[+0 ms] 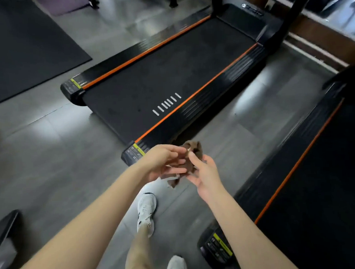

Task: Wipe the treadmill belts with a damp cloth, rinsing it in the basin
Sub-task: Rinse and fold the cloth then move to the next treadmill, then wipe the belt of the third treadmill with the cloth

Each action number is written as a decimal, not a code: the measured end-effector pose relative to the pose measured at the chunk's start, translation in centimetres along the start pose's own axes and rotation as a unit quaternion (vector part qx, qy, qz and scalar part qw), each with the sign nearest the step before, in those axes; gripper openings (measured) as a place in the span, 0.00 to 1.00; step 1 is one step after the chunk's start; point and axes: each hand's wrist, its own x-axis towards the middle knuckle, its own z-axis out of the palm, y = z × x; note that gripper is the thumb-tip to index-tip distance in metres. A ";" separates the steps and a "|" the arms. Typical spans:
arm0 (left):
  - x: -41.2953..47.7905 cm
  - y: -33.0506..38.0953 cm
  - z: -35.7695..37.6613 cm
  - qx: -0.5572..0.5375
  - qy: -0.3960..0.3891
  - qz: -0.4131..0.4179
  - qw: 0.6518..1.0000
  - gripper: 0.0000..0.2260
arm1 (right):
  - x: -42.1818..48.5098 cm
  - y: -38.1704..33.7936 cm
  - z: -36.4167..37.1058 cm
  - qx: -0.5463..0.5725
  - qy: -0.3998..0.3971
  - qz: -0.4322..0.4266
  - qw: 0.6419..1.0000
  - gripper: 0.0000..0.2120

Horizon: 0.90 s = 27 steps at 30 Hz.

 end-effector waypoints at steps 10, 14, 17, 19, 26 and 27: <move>19.0 14.4 -5.5 0.364 0.016 0.150 0.919 0.27 | 17.1 -13.3 5.0 -0.148 0.032 -0.025 0.988 0.09; 26.6 17.5 -5.0 0.270 -0.028 0.165 0.948 0.11 | 24.3 -18.3 4.8 -0.191 0.008 -0.033 0.981 0.10; 32.9 19.2 -3.8 0.284 0.026 0.194 0.939 0.08 | 30.7 -21.1 3.1 -0.201 0.005 -0.041 0.979 0.10; 37.4 19.9 -2.5 0.299 0.050 0.206 0.930 0.07 | 35.6 -22.4 1.7 -0.213 0.010 -0.048 0.976 0.11; 52.6 22.2 2.9 0.280 0.140 0.205 0.927 0.05 | 51.8 -27.9 -3.9 -0.288 -0.005 -0.070 0.955 0.12; 54.6 22.3 3.6 0.278 0.160 0.205 0.925 0.04 | 53.9 -28.7 -4.5 -0.297 -0.008 -0.073 0.952 0.13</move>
